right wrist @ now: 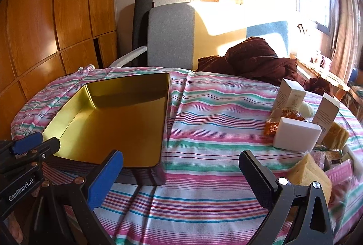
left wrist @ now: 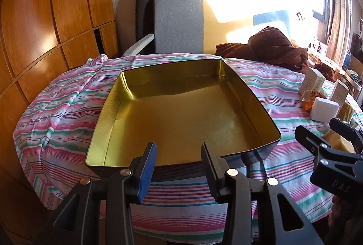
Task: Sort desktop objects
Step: 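Swing both tools from the gold tin toward the pile of items, then lower the left gripper around the yellow sponge and close it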
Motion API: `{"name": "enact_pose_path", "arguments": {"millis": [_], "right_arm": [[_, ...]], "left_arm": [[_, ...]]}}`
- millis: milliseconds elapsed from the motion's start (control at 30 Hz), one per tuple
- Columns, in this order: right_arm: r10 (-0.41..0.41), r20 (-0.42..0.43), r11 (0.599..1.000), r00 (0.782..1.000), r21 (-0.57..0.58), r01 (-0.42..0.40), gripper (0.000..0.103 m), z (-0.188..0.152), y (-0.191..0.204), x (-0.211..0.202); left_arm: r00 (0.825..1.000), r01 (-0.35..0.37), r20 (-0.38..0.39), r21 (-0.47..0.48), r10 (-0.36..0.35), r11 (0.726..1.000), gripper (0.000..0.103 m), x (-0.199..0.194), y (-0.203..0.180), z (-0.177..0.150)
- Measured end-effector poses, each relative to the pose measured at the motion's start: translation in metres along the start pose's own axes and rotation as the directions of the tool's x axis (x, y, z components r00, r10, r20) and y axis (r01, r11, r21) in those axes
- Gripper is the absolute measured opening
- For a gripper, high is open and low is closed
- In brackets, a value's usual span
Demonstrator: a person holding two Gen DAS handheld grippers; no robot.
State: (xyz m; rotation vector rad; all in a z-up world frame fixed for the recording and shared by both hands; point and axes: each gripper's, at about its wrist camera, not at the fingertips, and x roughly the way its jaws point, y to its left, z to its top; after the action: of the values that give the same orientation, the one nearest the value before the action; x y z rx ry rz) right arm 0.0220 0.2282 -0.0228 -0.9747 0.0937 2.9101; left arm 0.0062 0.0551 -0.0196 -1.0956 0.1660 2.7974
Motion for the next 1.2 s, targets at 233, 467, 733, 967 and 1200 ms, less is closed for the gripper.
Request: {"name": "enact_pose_path", "arguments": {"millis": [233,467,733,967,1200], "right_arm": [[-0.038,0.014,0.996,0.999,0.078,0.036,0.103,-0.009,-0.046,-0.009],[-0.157,0.052,0.981,0.986,0.120,0.150,0.103,-0.017,-0.094,-0.027],[-0.250,0.085,0.954,0.965,0.192,0.230,0.103,-0.027,-0.146,-0.054],[-0.238,0.092,0.930,0.967,0.309,0.200,0.103,-0.032,-0.197,-0.073],[-0.235,0.086,0.885,0.968,0.432,0.176,0.103,-0.039,-0.237,-0.083]], "left_arm": [[0.998,0.055,0.000,0.107,-0.056,0.993,0.041,0.001,-0.037,-0.005],[0.993,0.115,-0.002,0.187,-0.116,0.976,0.041,-0.001,-0.071,-0.004],[0.986,0.165,-0.006,0.248,-0.169,0.955,0.041,-0.004,-0.101,-0.003],[0.966,0.255,-0.047,0.304,-0.254,0.918,0.041,0.002,-0.134,-0.003],[0.922,0.386,-0.128,0.384,-0.366,0.839,0.042,0.013,-0.184,-0.012]]}}
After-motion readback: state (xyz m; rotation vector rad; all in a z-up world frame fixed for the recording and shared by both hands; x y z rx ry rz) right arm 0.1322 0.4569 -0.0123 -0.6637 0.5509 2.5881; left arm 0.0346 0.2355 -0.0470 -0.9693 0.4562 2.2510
